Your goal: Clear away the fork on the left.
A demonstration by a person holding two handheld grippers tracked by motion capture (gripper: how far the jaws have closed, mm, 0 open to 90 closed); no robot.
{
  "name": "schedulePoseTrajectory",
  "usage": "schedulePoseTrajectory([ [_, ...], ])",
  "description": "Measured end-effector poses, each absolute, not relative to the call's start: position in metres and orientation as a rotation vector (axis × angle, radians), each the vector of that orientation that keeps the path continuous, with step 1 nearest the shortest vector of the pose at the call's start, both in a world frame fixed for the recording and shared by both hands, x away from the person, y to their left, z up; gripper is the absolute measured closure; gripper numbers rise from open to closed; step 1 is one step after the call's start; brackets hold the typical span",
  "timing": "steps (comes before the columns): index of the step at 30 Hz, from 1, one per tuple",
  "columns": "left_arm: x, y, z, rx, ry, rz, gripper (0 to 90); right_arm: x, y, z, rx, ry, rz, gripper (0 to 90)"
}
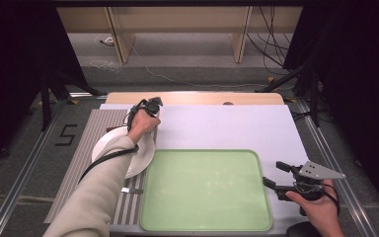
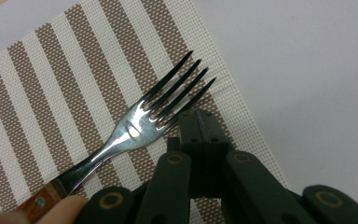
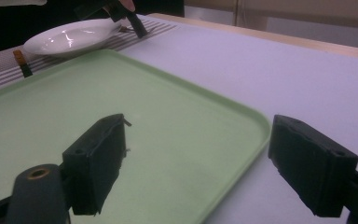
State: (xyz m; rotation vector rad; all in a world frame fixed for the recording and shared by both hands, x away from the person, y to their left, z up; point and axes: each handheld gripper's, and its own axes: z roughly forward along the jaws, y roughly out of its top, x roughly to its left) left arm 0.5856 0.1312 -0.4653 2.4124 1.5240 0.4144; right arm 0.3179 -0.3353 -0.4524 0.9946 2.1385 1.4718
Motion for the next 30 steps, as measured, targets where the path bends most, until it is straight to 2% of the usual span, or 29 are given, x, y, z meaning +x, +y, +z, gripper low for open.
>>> schedulePoseTrajectory([
  [30, 0.599, 0.132, -0.468, 2.375, 1.528, 0.477, 89.3, 0.318, -0.336, -0.452, 0.994, 2.146, 1.471, 20.0],
])
